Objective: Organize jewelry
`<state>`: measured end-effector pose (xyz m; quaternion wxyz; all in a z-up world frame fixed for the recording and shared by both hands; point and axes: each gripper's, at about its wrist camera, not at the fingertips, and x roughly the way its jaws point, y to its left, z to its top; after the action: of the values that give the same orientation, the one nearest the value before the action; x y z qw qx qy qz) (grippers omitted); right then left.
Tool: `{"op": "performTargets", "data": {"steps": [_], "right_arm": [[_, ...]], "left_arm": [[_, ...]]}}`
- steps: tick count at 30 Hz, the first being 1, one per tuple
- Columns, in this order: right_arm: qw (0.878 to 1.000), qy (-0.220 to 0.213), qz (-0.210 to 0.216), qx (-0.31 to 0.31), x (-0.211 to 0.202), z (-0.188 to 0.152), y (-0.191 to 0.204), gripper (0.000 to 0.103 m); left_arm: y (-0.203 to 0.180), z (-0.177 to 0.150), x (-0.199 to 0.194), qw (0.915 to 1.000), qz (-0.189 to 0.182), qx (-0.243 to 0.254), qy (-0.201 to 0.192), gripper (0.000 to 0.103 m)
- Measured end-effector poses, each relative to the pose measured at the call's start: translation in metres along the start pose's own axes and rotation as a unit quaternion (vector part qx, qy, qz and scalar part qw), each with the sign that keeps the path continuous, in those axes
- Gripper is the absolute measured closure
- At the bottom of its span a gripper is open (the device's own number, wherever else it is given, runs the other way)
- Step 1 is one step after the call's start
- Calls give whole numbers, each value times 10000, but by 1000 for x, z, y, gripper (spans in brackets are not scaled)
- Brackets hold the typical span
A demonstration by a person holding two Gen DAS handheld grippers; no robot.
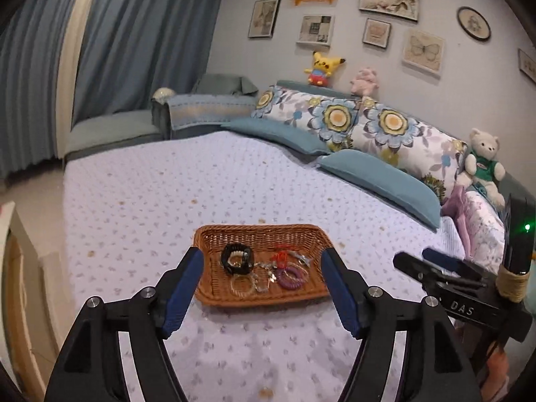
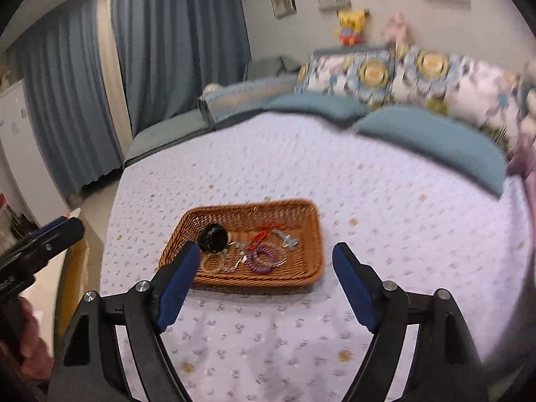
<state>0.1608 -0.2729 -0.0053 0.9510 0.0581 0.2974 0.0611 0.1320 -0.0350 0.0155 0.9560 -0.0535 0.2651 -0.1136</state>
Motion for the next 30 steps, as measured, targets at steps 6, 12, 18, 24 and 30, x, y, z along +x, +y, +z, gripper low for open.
{"op": "performTargets", "data": {"steps": [6, 12, 18, 24, 30], "right_arm": [[9971, -600, -368, -290, -56, -21, 24, 5], [9956, -554, -540, -534, -62, -30, 44, 5], [9957, -497, -526, -572, -59, -37, 52, 5], [9958, -478, -538, -565, -57, -38, 55, 5], [9969, -392, -505, -458, -54, -40, 59, 5]], "left_arm": [[-20, -13, -60, 9963, 425, 279, -692, 29], [-26, -26, -59, 9990, 263, 271, -231, 29], [-24, -39, -50, 9980, 613, 165, -64, 29], [-22, -35, -54, 9979, 624, 122, -153, 29], [-18, -39, -52, 9983, 569, 33, -126, 29]]}}
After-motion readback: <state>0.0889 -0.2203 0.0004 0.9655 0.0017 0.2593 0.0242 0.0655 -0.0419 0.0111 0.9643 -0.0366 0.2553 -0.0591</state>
